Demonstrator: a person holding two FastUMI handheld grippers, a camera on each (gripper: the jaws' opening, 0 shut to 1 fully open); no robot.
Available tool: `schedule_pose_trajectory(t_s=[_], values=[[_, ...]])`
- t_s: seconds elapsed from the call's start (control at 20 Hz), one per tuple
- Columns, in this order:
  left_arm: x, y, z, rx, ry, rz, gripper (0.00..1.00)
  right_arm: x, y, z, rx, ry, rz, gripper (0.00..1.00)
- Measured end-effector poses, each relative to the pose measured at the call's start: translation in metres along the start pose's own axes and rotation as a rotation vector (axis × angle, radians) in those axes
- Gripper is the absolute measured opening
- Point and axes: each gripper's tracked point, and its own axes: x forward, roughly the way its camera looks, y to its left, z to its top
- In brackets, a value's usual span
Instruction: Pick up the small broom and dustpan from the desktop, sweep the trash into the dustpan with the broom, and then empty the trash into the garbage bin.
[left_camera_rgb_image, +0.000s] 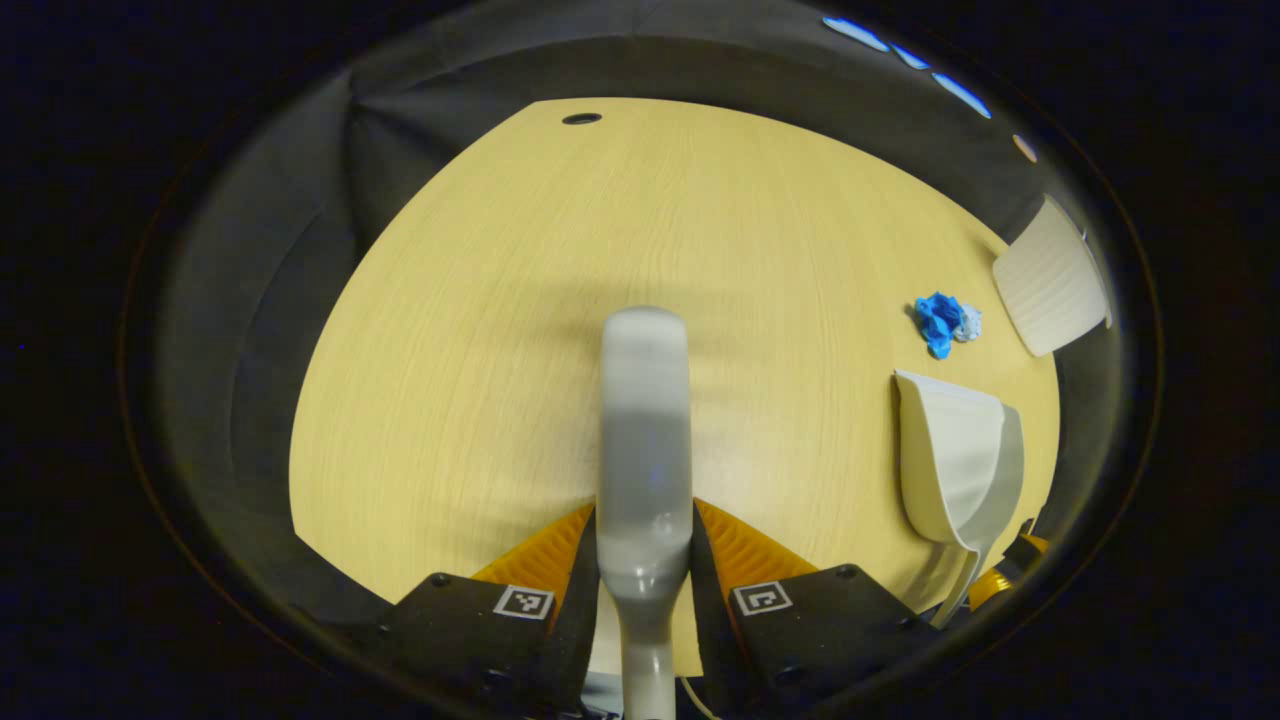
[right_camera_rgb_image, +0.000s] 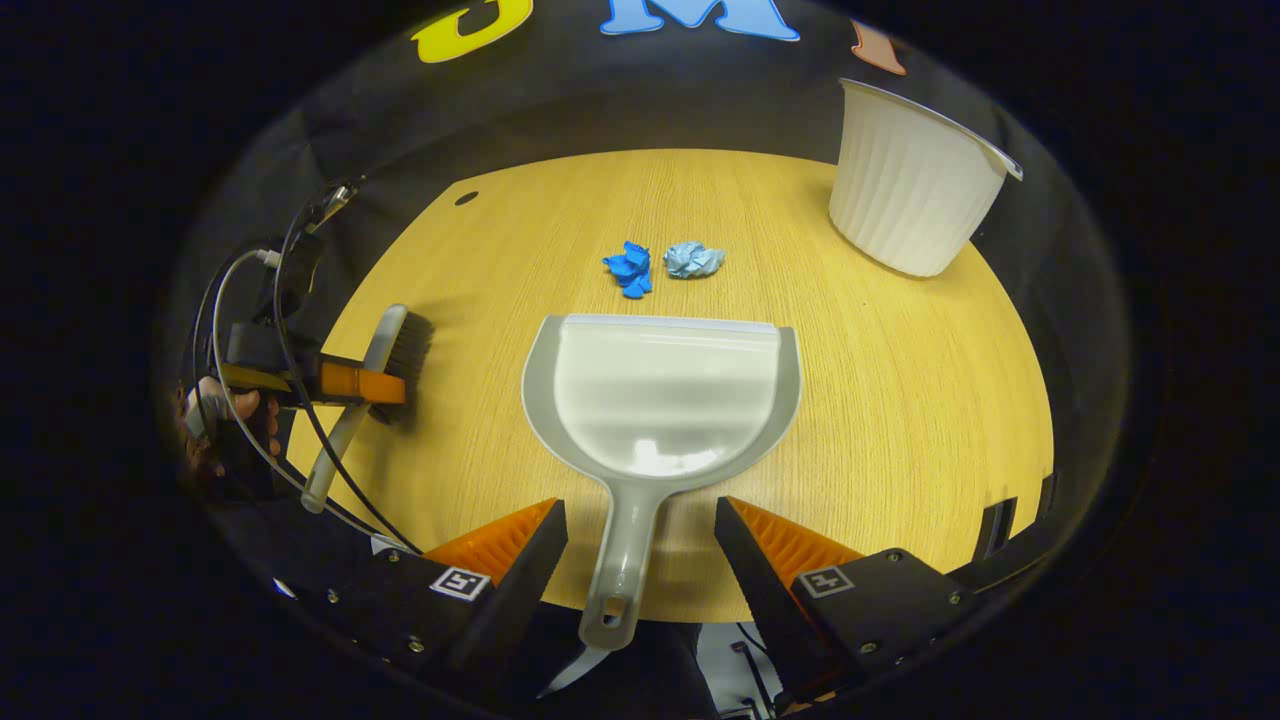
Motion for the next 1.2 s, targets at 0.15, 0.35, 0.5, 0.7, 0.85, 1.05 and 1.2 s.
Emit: schedule_pose_trajectory(t_s=[0.15,0.35,0.5,0.7,0.85,1.05,1.2], values=[[-0.001,0.003,0.003,0.001,-0.003,0.004,0.51,0.007,0.002,-0.005,-0.001,0.044,-0.004,0.96],[-0.002,0.006,0.004,0.001,0.001,0.007,0.51,0.020,0.006,-0.005,0.002,0.077,0.001,0.88],[-0.002,0.006,0.005,0.003,0.004,0.006,0.51,0.028,0.009,-0.006,-0.005,0.097,-0.001,0.73],[-0.003,0.005,0.009,0.009,0.003,0.003,0.51,0.033,0.009,-0.010,0.009,0.129,0.004,0.55],[-0.003,0.004,0.014,0.018,0.000,0.002,0.51,0.033,0.004,-0.012,0.018,0.157,-0.003,0.41],[-0.001,0.002,0.020,0.026,-0.001,0.001,0.53,0.037,-0.001,-0.009,0.024,0.149,-0.046,0.33],[0.000,0.000,0.025,0.034,-0.002,-0.001,0.48,0.033,0.001,-0.012,0.026,0.165,-0.045,0.24]])
